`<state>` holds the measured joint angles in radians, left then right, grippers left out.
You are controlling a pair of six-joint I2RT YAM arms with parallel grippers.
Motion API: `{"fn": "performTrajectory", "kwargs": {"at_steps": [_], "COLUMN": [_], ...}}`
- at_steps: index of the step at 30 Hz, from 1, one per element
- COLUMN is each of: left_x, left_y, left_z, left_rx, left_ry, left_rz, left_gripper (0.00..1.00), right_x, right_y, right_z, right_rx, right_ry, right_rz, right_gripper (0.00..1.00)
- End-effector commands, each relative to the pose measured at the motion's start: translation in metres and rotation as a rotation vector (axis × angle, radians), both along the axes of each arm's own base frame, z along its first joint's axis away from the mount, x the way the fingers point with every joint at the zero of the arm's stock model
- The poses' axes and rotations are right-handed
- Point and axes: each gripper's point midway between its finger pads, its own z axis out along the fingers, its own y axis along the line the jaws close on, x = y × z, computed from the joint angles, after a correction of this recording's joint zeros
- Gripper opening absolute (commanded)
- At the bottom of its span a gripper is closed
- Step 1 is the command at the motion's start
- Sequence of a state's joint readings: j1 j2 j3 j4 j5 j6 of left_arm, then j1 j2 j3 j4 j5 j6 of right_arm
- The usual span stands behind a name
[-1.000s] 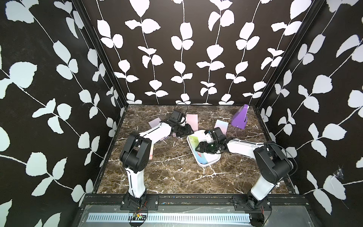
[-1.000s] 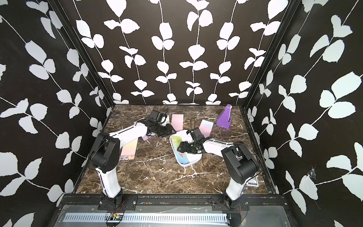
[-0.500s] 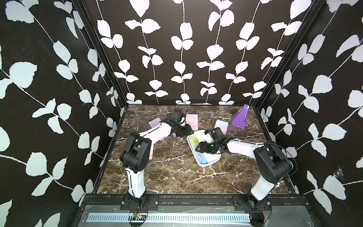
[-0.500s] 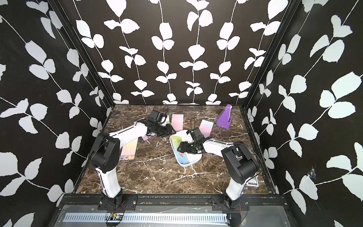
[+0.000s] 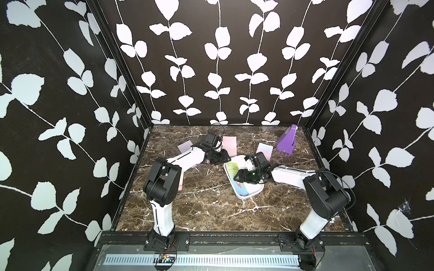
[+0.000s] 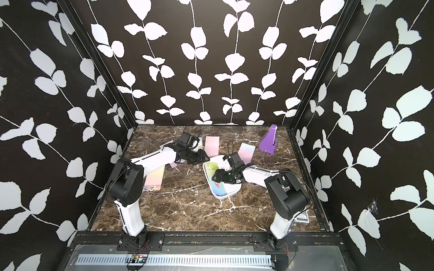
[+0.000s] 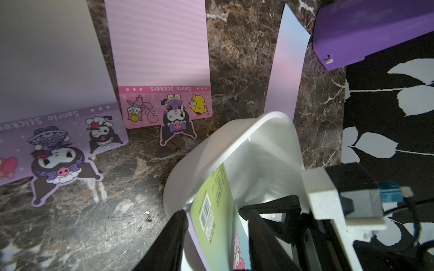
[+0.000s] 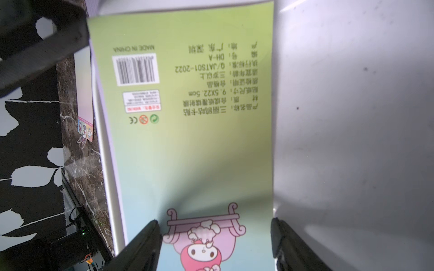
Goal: Take the stickers out of the storage box
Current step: Pick up the sticker from the storage box.
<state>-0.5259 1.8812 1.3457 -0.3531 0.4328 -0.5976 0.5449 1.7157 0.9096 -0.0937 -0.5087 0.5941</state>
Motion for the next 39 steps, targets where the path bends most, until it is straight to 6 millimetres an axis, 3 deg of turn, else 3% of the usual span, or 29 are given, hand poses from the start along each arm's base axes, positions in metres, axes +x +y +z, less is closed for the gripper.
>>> {"fn": "performTrajectory", "kwargs": {"at_steps": [1, 15, 29, 39], "left_x": [-0.008, -0.013, -0.015, -0.015], "left_y": [0.001, -0.006, -0.003, -0.003], "left_z": [0.0, -0.006, -0.007, -0.007], "left_rx": [0.011, 0.003, 0.033, 0.033], "left_ry": [0.002, 0.02, 0.012, 0.011], "left_rz": [-0.015, -0.025, -0.038, -0.038], "left_gripper": [0.47, 0.47, 0.47, 0.47], "right_x": [-0.002, 0.001, 0.011, 0.017], "right_y": [-0.003, -0.002, 0.028, 0.032], "right_z": [0.0, 0.0, -0.005, 0.004], "right_rx": [-0.008, -0.003, 0.264, 0.363], "right_ry": [-0.005, -0.006, 0.053, 0.049], "right_rz": [0.004, 0.0, -0.011, -0.023], "right_gripper": [0.75, 0.76, 0.76, 0.76]}}
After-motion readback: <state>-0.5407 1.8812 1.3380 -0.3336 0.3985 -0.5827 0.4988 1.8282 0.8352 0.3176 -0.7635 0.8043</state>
